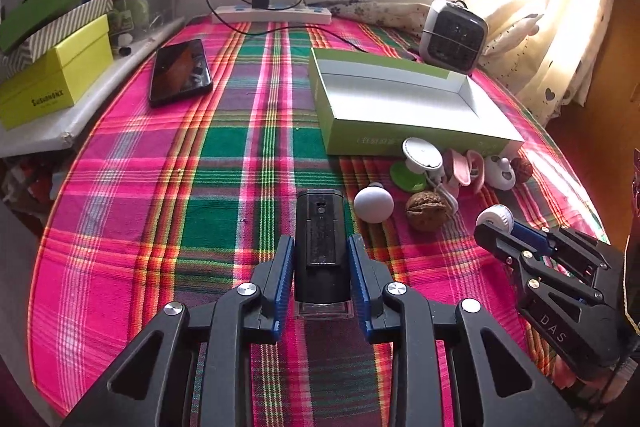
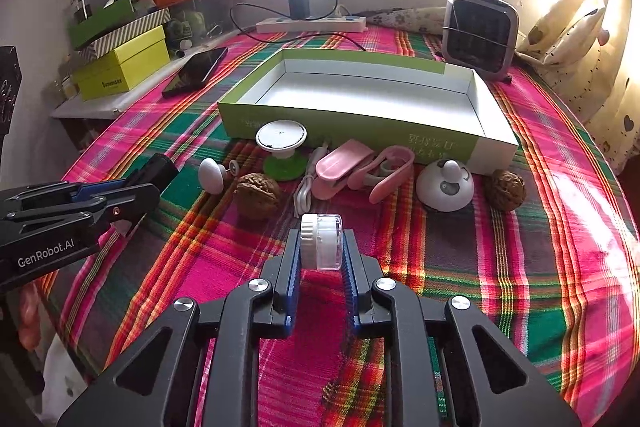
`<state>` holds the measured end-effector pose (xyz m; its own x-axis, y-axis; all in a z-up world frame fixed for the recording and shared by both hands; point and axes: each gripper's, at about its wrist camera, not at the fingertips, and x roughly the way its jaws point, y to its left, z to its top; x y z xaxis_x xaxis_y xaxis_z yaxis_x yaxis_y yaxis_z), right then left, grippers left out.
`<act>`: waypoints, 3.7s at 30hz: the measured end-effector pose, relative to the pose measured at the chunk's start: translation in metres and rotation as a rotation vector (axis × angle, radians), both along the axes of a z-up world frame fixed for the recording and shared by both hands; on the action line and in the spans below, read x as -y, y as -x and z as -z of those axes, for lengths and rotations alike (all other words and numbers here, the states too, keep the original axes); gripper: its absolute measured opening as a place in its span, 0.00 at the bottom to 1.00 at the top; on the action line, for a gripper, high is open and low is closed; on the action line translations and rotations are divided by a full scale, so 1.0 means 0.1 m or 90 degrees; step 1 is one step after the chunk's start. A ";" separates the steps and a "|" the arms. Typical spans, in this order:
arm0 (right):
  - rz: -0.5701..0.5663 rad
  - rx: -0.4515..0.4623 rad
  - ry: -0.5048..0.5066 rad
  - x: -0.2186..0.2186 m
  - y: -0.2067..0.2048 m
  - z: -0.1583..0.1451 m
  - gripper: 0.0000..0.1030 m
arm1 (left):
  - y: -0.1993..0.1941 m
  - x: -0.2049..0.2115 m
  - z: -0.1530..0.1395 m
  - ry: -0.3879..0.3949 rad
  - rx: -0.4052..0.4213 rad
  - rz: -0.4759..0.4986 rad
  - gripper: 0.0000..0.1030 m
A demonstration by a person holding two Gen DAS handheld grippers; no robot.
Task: Organize objects
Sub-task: 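Carry the black cylinder with the left tool while the right tool carries the cap into the box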
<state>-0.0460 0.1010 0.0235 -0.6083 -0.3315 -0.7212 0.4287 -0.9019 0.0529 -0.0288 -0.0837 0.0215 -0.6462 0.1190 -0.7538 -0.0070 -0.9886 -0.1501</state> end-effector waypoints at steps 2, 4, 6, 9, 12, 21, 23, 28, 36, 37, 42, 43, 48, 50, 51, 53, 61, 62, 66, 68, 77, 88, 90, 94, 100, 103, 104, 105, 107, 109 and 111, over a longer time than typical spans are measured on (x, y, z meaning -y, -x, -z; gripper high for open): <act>0.001 -0.004 0.006 -0.02 0.01 -0.04 0.19 | 0.02 -0.01 -0.05 -0.005 -0.004 0.004 0.24; 0.002 -0.006 0.010 -0.05 0.04 -0.08 0.19 | 0.05 -0.02 -0.09 -0.021 -0.010 0.010 0.24; 0.003 -0.005 0.020 -0.08 0.08 -0.13 0.19 | 0.09 -0.05 -0.14 -0.021 -0.016 0.017 0.24; 0.009 -0.010 0.026 -0.14 0.15 -0.21 0.19 | 0.16 -0.10 -0.21 -0.017 -0.028 0.030 0.24; 0.014 -0.020 0.026 -0.18 0.24 -0.30 0.19 | 0.24 -0.14 -0.28 -0.020 -0.039 0.041 0.24; 0.020 -0.028 0.036 -0.22 0.51 -0.46 0.19 | 0.53 -0.26 -0.43 -0.015 -0.059 0.076 0.24; 0.023 -0.022 0.040 -0.23 0.60 -0.48 0.19 | 0.61 -0.27 -0.45 -0.021 -0.058 0.079 0.24; 0.020 -0.013 0.044 -0.23 0.81 -0.52 0.19 | 0.82 -0.29 -0.45 -0.028 -0.057 0.082 0.24; 0.028 0.004 0.035 -0.20 1.17 -0.47 0.19 | 1.19 -0.28 -0.41 -0.026 -0.047 0.079 0.24; 0.029 0.005 0.033 -0.19 1.21 -0.46 0.19 | 1.23 -0.28 -0.40 -0.024 -0.045 0.078 0.23; 0.031 0.010 0.023 -0.14 1.39 -0.42 0.19 | 1.38 -0.31 -0.33 -0.019 -0.046 0.083 0.23; 0.032 0.014 0.025 -0.13 1.41 -0.41 0.19 | 1.41 -0.31 -0.30 -0.022 -0.037 0.084 0.23; 0.031 0.013 0.027 -0.12 1.45 -0.39 0.19 | 1.46 -0.31 -0.25 -0.030 -0.028 0.093 0.23; 0.031 0.020 0.027 -0.11 1.48 -0.37 0.19 | 1.47 -0.31 -0.25 -0.025 -0.024 0.096 0.23; 0.032 0.023 0.028 -0.12 1.49 -0.35 0.19 | 1.47 -0.30 -0.25 -0.024 -0.022 0.098 0.23; 0.035 0.028 0.030 -0.13 1.50 -0.33 0.19 | 1.46 -0.28 -0.23 -0.027 -0.017 0.102 0.23; 0.036 0.030 0.033 -0.14 1.50 -0.32 0.19 | 1.47 -0.26 -0.14 -0.024 0.015 0.118 0.23; 0.035 0.031 0.034 -0.14 1.50 -0.32 0.19 | 1.47 -0.28 -0.13 -0.016 0.020 0.126 0.23; 0.032 0.035 0.038 -0.13 1.50 -0.32 0.19 | 1.48 -0.35 -0.09 0.007 0.039 0.147 0.25; 0.031 0.038 0.040 -0.13 1.50 -0.32 0.19 | 1.48 -0.40 -0.07 0.021 0.049 0.163 0.26; 0.026 0.046 0.035 -0.11 1.54 -0.27 0.19 | 1.52 -0.51 -0.01 0.069 0.059 0.186 0.26; 0.029 0.050 0.034 -0.10 1.64 -0.24 0.19 | 1.74 -0.45 -0.03 0.049 0.055 0.163 0.22; 0.029 0.052 0.035 -0.10 1.67 -0.24 0.19 | 1.79 -0.45 -0.05 0.045 0.053 0.163 0.22; 0.027 0.057 0.036 -0.07 1.73 -0.23 0.19 | 1.92 -0.44 -0.04 0.035 0.059 0.151 0.22; 0.027 0.070 0.028 -0.02 1.85 -0.19 0.19 | 2.05 -0.43 -0.03 0.025 0.057 0.135 0.22; 0.027 0.078 0.026 0.00 1.91 -0.18 0.19 | 2.09 -0.43 -0.02 0.034 0.050 0.130 0.22; 0.025 0.080 0.023 0.01 1.93 -0.17 0.19 | 2.12 -0.42 -0.02 0.028 0.052 0.127 0.22; 0.023 0.085 0.019 0.03 1.96 -0.16 0.19 | 2.14 -0.41 -0.02 0.023 0.053 0.124 0.22; 0.023 0.091 0.012 0.06 2.01 -0.13 0.19 | 2.18 -0.39 -0.02 0.016 0.054 0.117 0.22; 0.023 0.092 0.003 0.09 2.04 -0.11 0.19 | 2.20 -0.38 -0.02 0.015 0.052 0.115 0.22; 0.024 0.095 0.000 0.11 2.07 -0.09 0.19 | 2.22 -0.37 -0.02 0.014 0.051 0.112 0.22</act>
<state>-0.2531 0.0899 0.0321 -0.5068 -0.3098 -0.8044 0.3817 -0.9174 0.1129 -0.2506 -0.0468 0.0231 -0.5544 0.2079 -0.8058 -0.1688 -0.9763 -0.1357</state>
